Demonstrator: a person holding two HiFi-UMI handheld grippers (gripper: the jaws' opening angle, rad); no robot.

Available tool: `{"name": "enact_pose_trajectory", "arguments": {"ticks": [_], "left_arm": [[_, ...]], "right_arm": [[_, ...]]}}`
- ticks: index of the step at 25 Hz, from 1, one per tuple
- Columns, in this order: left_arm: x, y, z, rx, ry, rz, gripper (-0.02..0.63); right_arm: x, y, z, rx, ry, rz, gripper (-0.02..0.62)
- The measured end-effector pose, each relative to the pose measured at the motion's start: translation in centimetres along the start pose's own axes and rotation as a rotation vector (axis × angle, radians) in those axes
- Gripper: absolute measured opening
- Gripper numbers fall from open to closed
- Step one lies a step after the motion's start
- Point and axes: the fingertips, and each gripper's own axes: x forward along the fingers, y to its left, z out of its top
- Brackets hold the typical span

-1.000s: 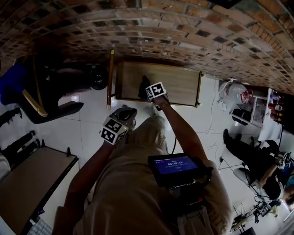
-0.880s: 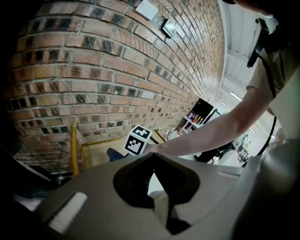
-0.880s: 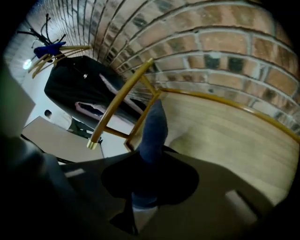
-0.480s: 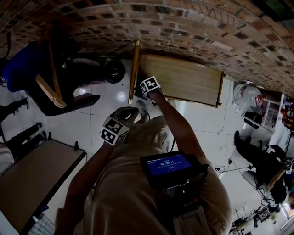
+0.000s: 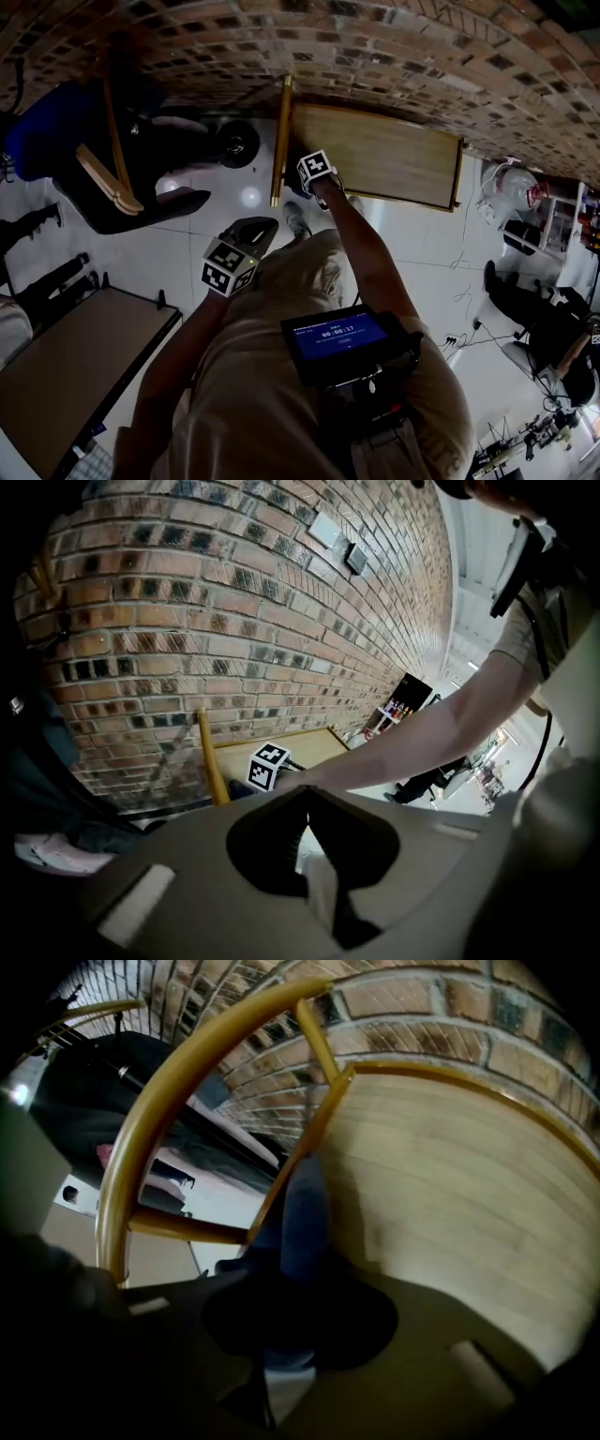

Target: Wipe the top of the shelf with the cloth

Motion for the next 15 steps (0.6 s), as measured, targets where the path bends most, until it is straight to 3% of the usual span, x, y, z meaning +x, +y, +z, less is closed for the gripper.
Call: {"name": "enact_pose_trajectory", "arguments": {"ticks": [15], "left_arm": [[5.8,-5.6,3.9,0.034,0.035,-0.063,0.003]], "right_arm": [[-6.7,-13.0,-7.9,0.124,-0.010,-0.097,0.084]]}}
